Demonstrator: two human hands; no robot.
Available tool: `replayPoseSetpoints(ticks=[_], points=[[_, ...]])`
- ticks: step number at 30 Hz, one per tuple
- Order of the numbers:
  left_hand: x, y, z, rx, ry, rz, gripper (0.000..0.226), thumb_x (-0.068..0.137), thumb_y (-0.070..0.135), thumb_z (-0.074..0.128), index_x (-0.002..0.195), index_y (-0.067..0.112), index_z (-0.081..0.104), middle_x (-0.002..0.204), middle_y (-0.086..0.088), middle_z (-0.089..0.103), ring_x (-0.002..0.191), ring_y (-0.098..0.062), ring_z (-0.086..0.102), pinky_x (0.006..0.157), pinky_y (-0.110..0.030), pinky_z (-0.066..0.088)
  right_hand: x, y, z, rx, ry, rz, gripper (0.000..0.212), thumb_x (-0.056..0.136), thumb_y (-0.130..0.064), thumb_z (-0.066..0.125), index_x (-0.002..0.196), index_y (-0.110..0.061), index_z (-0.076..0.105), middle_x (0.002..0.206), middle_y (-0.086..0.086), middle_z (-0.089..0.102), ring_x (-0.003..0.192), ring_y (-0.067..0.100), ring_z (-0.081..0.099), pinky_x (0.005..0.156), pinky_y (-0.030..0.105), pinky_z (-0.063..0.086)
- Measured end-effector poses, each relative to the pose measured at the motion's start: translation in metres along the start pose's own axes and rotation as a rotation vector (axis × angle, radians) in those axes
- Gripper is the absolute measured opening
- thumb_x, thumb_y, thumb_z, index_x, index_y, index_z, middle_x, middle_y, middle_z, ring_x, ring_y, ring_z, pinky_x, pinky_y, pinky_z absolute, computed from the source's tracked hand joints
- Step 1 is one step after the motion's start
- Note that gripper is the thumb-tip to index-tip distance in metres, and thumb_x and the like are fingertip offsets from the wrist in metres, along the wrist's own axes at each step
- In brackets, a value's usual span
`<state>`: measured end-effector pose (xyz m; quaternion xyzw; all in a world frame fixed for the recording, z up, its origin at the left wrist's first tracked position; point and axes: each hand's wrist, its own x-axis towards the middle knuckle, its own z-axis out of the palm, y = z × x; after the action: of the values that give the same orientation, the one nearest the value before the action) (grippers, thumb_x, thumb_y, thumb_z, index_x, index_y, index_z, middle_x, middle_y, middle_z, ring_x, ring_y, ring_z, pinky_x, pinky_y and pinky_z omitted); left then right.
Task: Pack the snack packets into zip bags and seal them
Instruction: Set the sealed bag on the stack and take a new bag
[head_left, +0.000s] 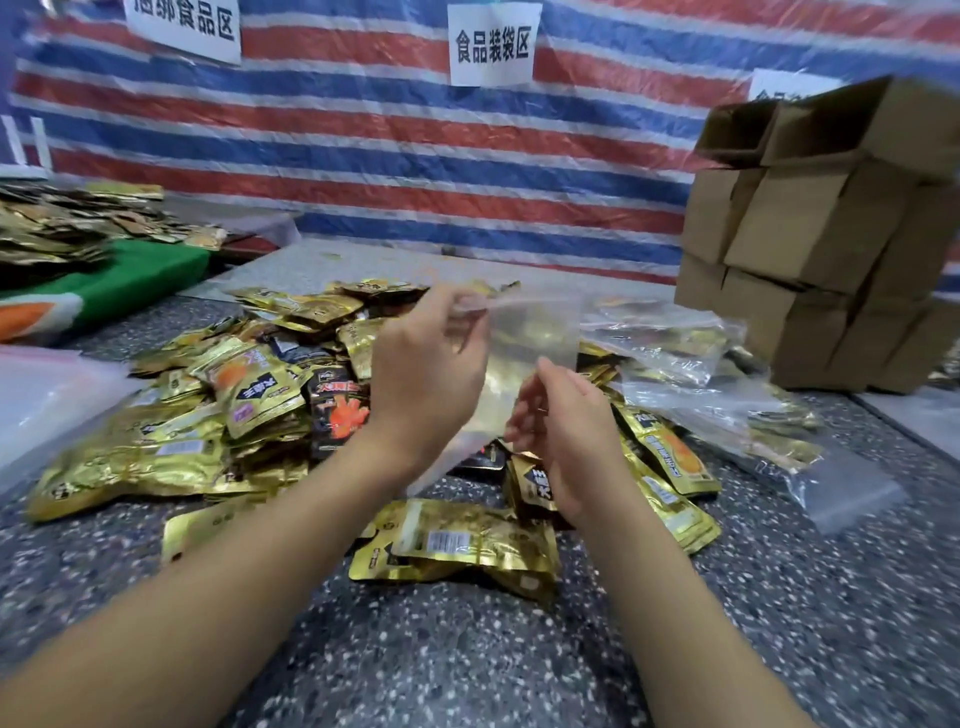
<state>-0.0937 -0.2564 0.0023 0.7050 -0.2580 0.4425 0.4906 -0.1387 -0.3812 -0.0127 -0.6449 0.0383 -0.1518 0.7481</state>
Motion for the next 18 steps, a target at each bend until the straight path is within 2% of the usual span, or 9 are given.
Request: replayPoseSetpoints(ticks=[2,5,7,10,13,15,18], points=[[-0.016,-0.006,0.003,-0.032,-0.026,0.009,0.008,0.09,0.012,0.071,0.096,0.007,0.068,0.085,0.0,0.072,0.076,-0.014,0.071,0.066,-0.038,0.058,0.003,-0.001,-0.001,0.049,0.002,0.011,0.04,0.105,-0.035,0.042,0.076,-0.011,0.055,0.054,0.001,0.058,0.047,0.019,0.059,0.043,0.024,0.044],[-0.027,-0.009,0.0,-0.082,-0.02,0.024,0.007,0.088,0.012,0.072,0.092,0.008,0.068,0.082,0.012,0.066,0.078,-0.001,0.068,0.068,-0.029,0.057,0.006,-0.005,0.001,0.102,-0.006,0.036,0.046,0.104,-0.044,0.039,0.079,-0.011,0.057,0.058,0.002,0.061,0.054,0.022,0.065,0.046,0.025,0.048],[-0.03,-0.008,-0.003,-0.115,-0.025,0.007,0.006,0.089,0.014,0.071,0.09,0.009,0.067,0.082,0.016,0.062,0.081,-0.001,0.066,0.071,-0.026,0.057,0.007,-0.009,0.001,0.105,-0.009,0.043,0.047,0.104,-0.046,0.039,0.079,-0.011,0.057,0.06,0.003,0.063,0.057,0.024,0.067,0.048,0.025,0.051],[-0.034,-0.008,-0.004,-0.107,-0.058,0.073,0.008,0.089,0.013,0.069,0.091,0.006,0.068,0.082,0.001,0.071,0.077,-0.013,0.07,0.067,-0.037,0.059,0.009,-0.019,0.001,0.005,-0.034,0.074,0.054,0.102,-0.053,0.039,0.074,-0.011,0.058,0.06,0.004,0.064,0.058,0.022,0.068,0.053,0.028,0.053],[-0.037,-0.011,-0.002,-0.065,-0.117,0.267,0.009,0.086,0.001,0.07,0.095,-0.001,0.071,0.087,-0.007,0.074,0.078,-0.018,0.07,0.065,-0.038,0.056,0.013,-0.031,0.003,-0.143,-0.097,0.074,0.063,0.099,-0.058,0.04,0.061,-0.012,0.059,0.063,0.008,0.068,0.059,0.019,0.069,0.064,0.034,0.055],[-0.038,-0.012,-0.002,-0.054,-0.171,0.349,0.014,0.085,-0.005,0.068,0.098,-0.002,0.071,0.094,-0.011,0.074,0.082,-0.023,0.071,0.067,-0.039,0.056,0.016,-0.037,0.004,-0.207,-0.078,0.033,0.059,0.099,-0.05,0.045,0.054,-0.016,0.062,0.061,0.006,0.068,0.061,0.018,0.068,0.069,0.036,0.057],[-0.036,-0.013,-0.004,-0.004,-0.21,0.389,0.016,0.084,-0.005,0.069,0.1,-0.002,0.07,0.101,-0.012,0.073,0.086,-0.027,0.071,0.067,-0.041,0.058,0.023,-0.035,-0.001,-0.209,-0.011,-0.054,0.03,0.097,-0.022,0.052,0.071,-0.011,0.062,0.058,0.001,0.064,0.058,0.015,0.065,0.065,0.035,0.056]])
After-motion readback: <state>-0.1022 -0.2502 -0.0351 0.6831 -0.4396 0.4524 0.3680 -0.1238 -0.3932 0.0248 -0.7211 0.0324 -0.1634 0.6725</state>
